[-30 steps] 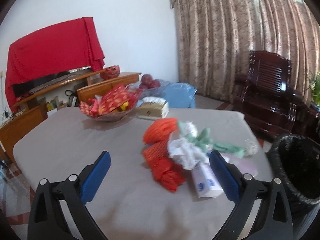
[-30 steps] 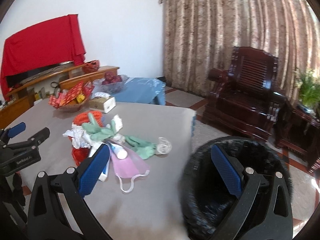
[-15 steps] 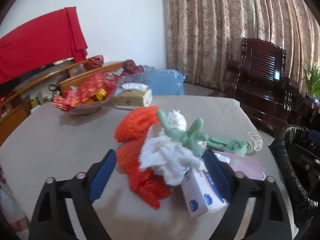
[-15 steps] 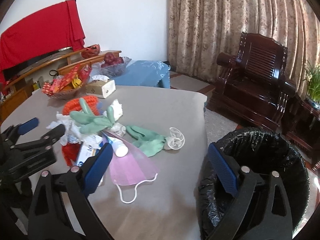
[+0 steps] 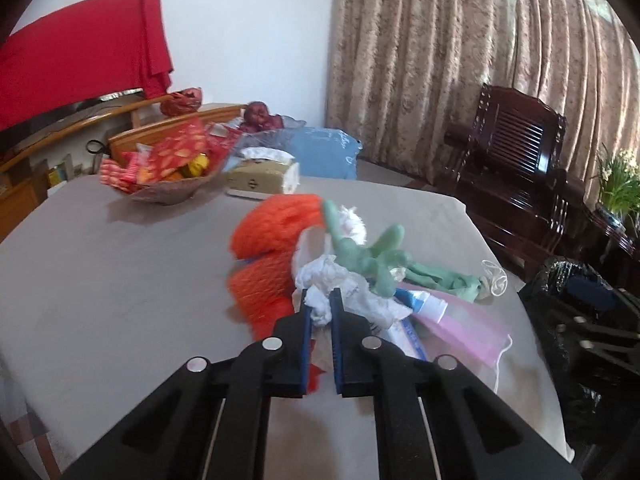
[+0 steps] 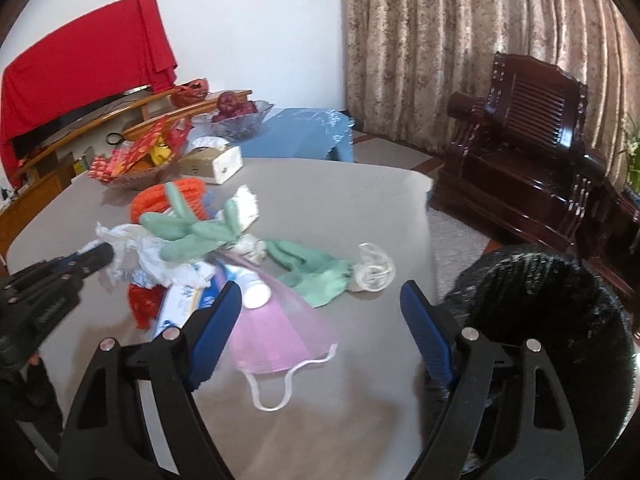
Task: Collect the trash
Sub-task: 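Grasp the white alcohol-pad box with the right gripper and lift it, then carry the box over the black bin and open the right gripper, then grasp the white paper cup with the left gripper and lift it, then grasp the green rubber glove with the right gripper and lift it, then drop the glove into the bin with the right gripper while the left gripper drops the cup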
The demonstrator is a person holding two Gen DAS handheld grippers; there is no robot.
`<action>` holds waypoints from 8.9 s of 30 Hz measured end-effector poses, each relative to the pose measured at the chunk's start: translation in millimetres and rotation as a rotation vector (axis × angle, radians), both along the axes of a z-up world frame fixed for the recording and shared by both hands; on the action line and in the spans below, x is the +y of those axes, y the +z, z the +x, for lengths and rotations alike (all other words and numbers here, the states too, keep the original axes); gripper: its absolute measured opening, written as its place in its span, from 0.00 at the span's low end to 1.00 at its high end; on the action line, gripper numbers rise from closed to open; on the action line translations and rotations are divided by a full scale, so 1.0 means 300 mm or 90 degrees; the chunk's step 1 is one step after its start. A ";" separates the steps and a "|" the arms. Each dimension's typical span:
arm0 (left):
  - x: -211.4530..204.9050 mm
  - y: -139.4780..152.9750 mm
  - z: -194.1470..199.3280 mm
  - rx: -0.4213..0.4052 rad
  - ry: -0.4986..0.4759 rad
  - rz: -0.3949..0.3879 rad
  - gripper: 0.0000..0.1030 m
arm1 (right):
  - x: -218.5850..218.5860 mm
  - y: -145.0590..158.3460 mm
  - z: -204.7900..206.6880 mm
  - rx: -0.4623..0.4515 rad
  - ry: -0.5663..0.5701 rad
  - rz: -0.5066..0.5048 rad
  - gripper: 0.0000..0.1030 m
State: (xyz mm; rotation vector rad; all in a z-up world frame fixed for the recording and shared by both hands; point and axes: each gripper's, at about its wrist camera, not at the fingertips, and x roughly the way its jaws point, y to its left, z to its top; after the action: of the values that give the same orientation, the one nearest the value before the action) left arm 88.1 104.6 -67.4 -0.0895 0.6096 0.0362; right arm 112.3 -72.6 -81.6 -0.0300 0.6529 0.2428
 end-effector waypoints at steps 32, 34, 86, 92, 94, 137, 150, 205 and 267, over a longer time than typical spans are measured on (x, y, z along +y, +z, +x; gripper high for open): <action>0.171 -0.114 -0.114 0.050 0.037 0.009 0.09 | 0.334 -0.241 0.086 0.148 0.112 0.039 0.61; 0.168 -0.109 -0.113 0.048 0.036 0.011 0.09 | 0.336 -0.242 0.084 0.158 0.125 0.051 0.56; -0.966 0.080 0.067 -0.021 -0.439 -0.041 0.46 | -0.803 -0.031 -0.288 0.009 -0.329 -0.022 0.72; -0.911 0.107 0.054 -0.048 -0.416 -0.034 0.70 | -0.809 -0.015 -0.312 -0.024 -0.346 -0.018 0.94; -0.867 0.121 0.050 -0.057 -0.395 -0.030 0.76 | -0.788 0.003 -0.297 -0.032 -0.338 -0.004 0.95; -0.029 -0.123 0.192 0.008 -0.024 0.057 0.63 | -0.054 -0.071 0.062 -0.016 -0.052 0.002 0.93; -0.027 -0.096 0.179 0.014 -0.020 0.030 0.19 | -0.063 -0.075 0.073 -0.013 -0.059 -0.002 0.93; 0.239 -0.135 -0.119 0.073 0.025 -0.055 0.54 | 0.400 -0.126 -0.030 0.065 0.193 0.013 0.76; -0.414 0.122 -0.013 -0.041 -0.236 -0.015 0.18 | -0.368 0.259 -0.192 -0.083 -0.018 0.021 0.03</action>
State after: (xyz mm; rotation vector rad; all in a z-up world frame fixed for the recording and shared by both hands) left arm 84.3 -19.5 -30.8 -0.0002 0.5549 -0.3316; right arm 54.7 -183.2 -3.9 -0.0050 0.5191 0.2217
